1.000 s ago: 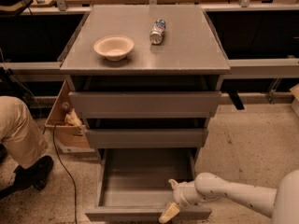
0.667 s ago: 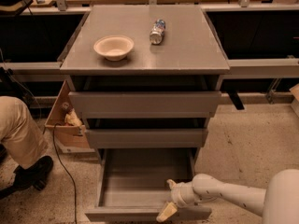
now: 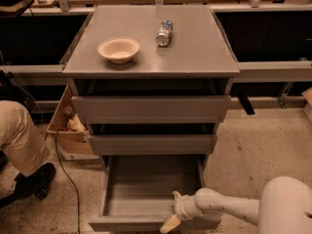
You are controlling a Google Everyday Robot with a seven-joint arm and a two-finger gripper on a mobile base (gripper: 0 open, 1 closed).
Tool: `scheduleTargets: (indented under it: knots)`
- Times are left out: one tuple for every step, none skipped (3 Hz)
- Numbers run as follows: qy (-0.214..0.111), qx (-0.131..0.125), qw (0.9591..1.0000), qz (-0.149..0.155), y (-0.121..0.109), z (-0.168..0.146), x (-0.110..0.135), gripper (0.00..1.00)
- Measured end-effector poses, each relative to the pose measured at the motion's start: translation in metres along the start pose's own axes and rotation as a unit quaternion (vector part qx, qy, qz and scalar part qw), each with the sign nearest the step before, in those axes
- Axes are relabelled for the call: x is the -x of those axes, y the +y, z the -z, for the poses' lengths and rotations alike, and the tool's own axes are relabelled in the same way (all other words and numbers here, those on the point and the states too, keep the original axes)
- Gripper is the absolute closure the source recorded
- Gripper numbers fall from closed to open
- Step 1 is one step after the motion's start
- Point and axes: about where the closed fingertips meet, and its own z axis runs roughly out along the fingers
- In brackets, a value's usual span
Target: Close bottom drawer
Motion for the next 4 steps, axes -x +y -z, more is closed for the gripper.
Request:
scheduleTargets:
  knots:
    - [0.005,-0.016,0.9998,0.004,-0.005,-0.018,-0.003,0.16]
    - [0.003,-0.031,0.9995,0.011,-0.011,-0.029,0.004,0.37]
    - [-0.003,-0.041,0.9990,0.021,-0.017,-0.032,0.015,0.65]
    - [-0.003,-0.041,0.9989,0.021,-0.016,-0.032,0.015,0.51]
